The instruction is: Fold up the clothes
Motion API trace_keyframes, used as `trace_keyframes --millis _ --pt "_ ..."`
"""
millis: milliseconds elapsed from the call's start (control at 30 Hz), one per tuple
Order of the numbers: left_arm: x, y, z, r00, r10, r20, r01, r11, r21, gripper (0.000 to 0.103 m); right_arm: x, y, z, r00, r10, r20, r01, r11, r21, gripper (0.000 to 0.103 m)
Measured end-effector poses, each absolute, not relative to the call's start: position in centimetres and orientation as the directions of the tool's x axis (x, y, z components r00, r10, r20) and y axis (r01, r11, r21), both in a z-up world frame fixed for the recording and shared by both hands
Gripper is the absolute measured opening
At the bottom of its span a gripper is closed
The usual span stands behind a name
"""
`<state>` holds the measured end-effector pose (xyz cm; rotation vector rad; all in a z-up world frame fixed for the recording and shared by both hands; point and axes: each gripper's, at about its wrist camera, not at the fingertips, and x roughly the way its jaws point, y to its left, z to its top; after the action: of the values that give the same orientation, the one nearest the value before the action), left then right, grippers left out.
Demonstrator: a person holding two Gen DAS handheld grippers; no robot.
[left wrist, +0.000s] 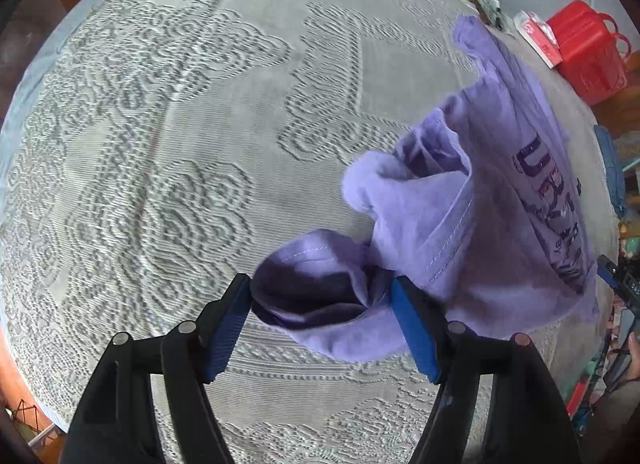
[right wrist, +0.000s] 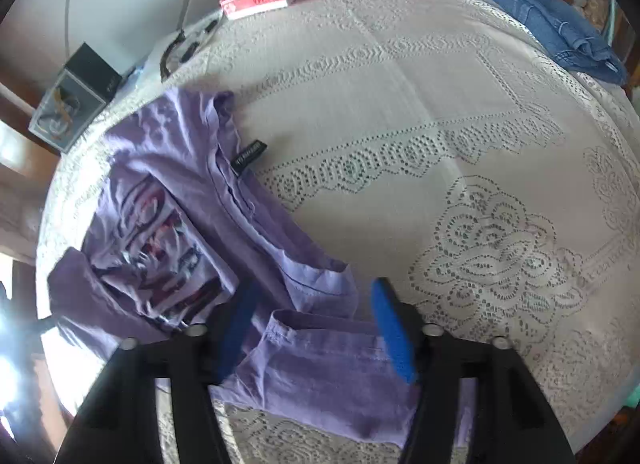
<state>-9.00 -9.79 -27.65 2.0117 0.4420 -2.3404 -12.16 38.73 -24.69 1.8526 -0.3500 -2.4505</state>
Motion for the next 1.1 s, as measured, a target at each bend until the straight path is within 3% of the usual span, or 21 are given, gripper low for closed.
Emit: trace_keyframes --millis 67,100,167,267,400,533,600,667,700,733,767,867,1100 --pt "-9.2 -8.3 -27.6 -0.176 0.183 -0.967 0.153 -0.966 -0.211 0.051 -11.7 38.2 -25.8 -0.250 -0.173 -0.953 -0.081 -0.977 0.199 0.086" --pt "-9.5 -7.7 -27.6 -0.173 0.186 -0.967 0.136 -0.968 -0.210 0.031 -11.4 38.0 -26.3 -0.234 -0.183 -0.955 -0.070 -0.976 0.204 0.084" --pt "-10.4 -7.1 -27.3 -0.176 0.157 -0.972 0.116 -0.977 -0.179 0.023 -10.5 37.3 -27.0 -0.208 -0.149 -0.967 -0.032 -0.987 0.159 0.043" --pt "-12.5 -7.3 -25.0 -0.244 0.037 -0.969 0.091 -0.994 -0.061 0.015 -9.3 37.2 -27.0 -0.192 -0.135 -0.972 -0.028 -0.989 0.143 0.016" --pt "-14.8 -8.8 -17.4 -0.449 -0.150 -0.881 0.124 -0.987 0.105 0.006 -6.2 37.5 -26.7 -0.166 -0.164 -0.972 -0.049 -0.983 0.174 0.014" --pt "-17.1 -11.5 -12.3 -0.524 -0.116 -0.844 0.116 -0.991 0.064 0.006 -2.5 36.5 -27.0 -0.116 -0.225 -0.967 -0.053 -0.971 0.232 0.015" --pt "-18.2 -12.1 -12.9 -0.475 -0.037 -0.879 0.090 -0.996 -0.007 0.011 -1.4 36.6 -27.1 -0.126 -0.264 -0.956 -0.093 -0.957 0.276 0.019" --pt "-18.7 -11.8 -14.4 -0.420 0.049 -0.906 0.068 -0.994 -0.086 0.033 -1.5 37.3 -26.4 -0.163 -0.272 -0.948 -0.126 -0.948 0.293 0.030" --pt "-18.6 -11.2 -15.5 -0.401 0.091 -0.911 0.061 -0.990 -0.126 0.057 -1.6 37.7 -26.0 -0.183 -0.273 -0.944 -0.142 -0.943 0.300 0.034" --pt "-18.2 -10.6 -16.3 -0.389 0.119 -0.914 0.058 -0.987 -0.153 0.076 -1.7 38.0 -25.6 -0.204 -0.274 -0.940 -0.158 -0.938 0.308 0.046" --pt "-18.0 -10.2 -17.2 -0.376 0.133 -0.917 0.061 -0.984 -0.168 0.079 -2.0 38.3 -25.1 -0.228 -0.268 -0.936 -0.160 -0.938 0.307 0.057" --pt "-16.8 -8.5 -20.1 -0.326 0.157 -0.932 0.094 -0.976 -0.197 0.079 -3.9 38.6 -23.3 -0.296 -0.254 -0.921 -0.147 -0.941 0.306 0.070" --pt "-12.6 -6.9 -25.7 -0.217 0.173 -0.961 0.110 -0.974 -0.200 0.079 -11.6 38.2 -21.4 -0.354 -0.247 -0.902 -0.083 -0.952 0.293 0.071"
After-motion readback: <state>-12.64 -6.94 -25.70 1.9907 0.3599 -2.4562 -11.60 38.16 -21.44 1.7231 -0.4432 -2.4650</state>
